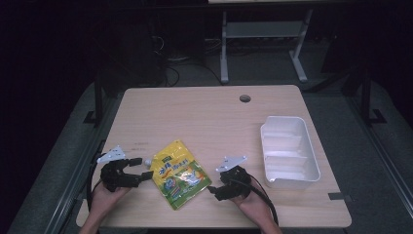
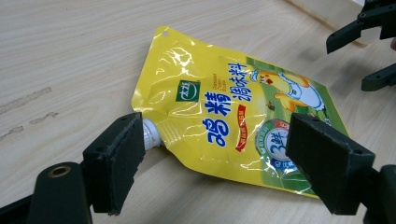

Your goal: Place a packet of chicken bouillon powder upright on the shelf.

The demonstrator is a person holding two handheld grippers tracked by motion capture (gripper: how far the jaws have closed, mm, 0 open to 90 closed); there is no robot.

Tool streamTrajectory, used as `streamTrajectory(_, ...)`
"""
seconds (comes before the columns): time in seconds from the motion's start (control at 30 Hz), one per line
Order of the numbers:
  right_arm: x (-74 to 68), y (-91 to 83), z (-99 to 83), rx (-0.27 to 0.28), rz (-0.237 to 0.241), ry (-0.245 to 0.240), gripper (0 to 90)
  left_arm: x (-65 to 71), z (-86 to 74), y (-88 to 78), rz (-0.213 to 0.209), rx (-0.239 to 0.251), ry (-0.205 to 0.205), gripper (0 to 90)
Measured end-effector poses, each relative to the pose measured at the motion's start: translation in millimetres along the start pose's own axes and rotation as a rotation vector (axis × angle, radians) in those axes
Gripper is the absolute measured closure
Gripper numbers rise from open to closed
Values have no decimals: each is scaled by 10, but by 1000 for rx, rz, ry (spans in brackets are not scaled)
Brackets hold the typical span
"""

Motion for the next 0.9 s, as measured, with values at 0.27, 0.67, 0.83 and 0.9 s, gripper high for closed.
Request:
streamTrajectory(0.27, -7, 14, -2, -1, 2, -2, 279, 4, -4, 9, -1, -4, 0, 194)
streamTrajectory(0.67, -24, 32, -3, -7, 6, -6, 277, 10, -5, 12, 0, -6, -1, 194)
streamTrajectory(0.83, -52, 55, 9, -5, 10, -8, 277, 9, 7, 22, 0, -10, 0, 195)
streamTrajectory(0.9, -66, 68, 15, -5, 14, -12, 277, -5, 13, 25, 2, -13, -7, 196)
Point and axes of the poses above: each handheld gripper's, and its own axes: y roughly forward along the jaws, z roughly out of its top, x roughly to its right, the point moved 8 cm from there along y, roughly forward along the jaws, and after that the axes turned 2 degrees about z, right-handed, at the moved point
